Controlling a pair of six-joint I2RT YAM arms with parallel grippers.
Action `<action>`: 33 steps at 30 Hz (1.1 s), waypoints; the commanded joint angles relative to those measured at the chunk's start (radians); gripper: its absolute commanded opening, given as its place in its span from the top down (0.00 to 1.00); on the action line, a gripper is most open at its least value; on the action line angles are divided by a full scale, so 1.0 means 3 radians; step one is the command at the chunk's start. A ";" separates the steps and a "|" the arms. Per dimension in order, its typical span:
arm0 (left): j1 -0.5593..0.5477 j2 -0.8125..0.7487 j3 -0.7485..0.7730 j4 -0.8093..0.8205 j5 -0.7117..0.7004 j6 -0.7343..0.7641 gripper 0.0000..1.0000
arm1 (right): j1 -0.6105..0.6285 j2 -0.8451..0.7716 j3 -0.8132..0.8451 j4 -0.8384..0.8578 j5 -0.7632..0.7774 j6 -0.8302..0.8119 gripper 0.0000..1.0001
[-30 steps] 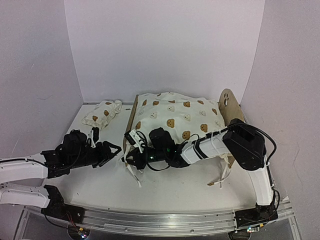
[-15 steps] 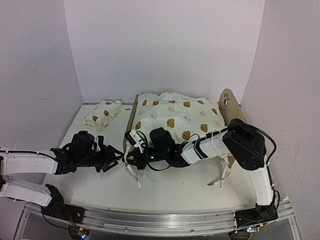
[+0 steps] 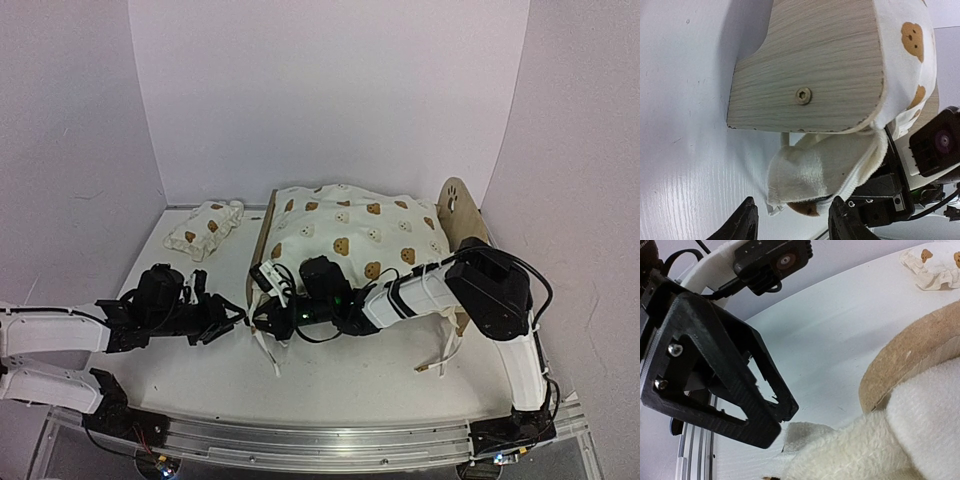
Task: Set up the pet bed
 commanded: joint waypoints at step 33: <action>0.0006 0.0816 0.0512 0.0031 -0.0283 0.0560 0.55 | -0.0010 -0.0154 0.0003 0.0345 -0.0143 -0.0011 1.00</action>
